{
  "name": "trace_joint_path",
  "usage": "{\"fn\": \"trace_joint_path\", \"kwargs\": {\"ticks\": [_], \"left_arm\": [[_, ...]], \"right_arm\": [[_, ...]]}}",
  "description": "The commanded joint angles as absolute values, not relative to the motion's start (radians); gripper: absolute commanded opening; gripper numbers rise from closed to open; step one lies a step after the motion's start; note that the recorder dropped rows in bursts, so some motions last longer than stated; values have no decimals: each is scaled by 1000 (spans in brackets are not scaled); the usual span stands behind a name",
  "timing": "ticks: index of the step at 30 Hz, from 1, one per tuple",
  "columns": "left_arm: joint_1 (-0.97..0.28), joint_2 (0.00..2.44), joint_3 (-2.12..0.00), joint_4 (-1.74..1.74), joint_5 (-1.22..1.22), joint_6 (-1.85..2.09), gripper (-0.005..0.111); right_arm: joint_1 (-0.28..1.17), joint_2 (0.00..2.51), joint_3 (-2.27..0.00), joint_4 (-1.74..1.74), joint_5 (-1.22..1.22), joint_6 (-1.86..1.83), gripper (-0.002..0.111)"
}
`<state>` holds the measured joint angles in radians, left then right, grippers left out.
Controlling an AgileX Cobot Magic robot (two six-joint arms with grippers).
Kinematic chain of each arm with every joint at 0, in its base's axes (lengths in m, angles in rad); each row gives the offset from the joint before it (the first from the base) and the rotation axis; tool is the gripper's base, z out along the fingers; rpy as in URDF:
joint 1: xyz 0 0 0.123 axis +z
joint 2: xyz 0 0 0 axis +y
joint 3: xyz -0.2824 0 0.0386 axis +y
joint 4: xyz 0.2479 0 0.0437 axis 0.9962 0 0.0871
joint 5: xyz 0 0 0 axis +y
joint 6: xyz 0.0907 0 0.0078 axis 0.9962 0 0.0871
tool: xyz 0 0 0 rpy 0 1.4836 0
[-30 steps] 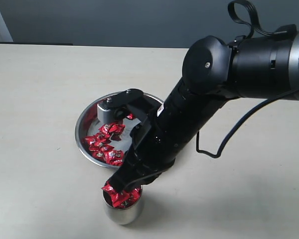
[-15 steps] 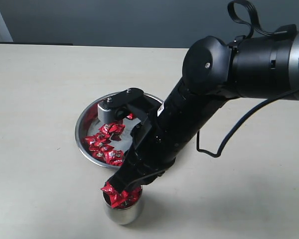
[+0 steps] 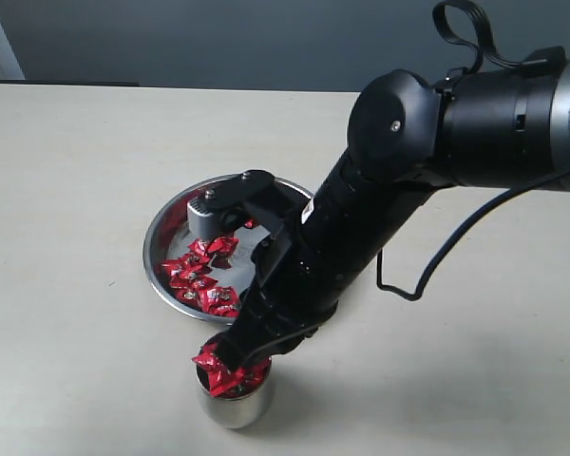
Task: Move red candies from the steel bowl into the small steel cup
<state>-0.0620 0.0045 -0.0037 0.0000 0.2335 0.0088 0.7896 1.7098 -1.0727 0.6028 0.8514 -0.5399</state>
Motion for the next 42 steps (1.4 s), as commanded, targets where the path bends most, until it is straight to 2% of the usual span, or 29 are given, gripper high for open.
{"fn": "trace_joint_path", "kwargs": {"ticks": [1, 20, 31, 33, 37, 42], "left_arm": [[-63, 0, 0, -5, 231, 9, 0], [-63, 0, 0, -5, 231, 9, 0], [-63, 0, 0, -5, 231, 9, 0], [-63, 0, 0, -5, 231, 9, 0], [-63, 0, 0, -5, 231, 9, 0], [-63, 0, 0, -5, 231, 9, 0]], "right_arm": [[792, 1702, -1068, 574, 857, -548, 27], [792, 1702, -1068, 570, 721, -547, 27], [792, 1702, -1074, 566, 563, -547, 27], [792, 1700, -1079, 552, 545, -547, 23], [790, 1678, -1085, 492, 476, -536, -1], [730, 1609, -1085, 337, 228, -286, -1]]}}
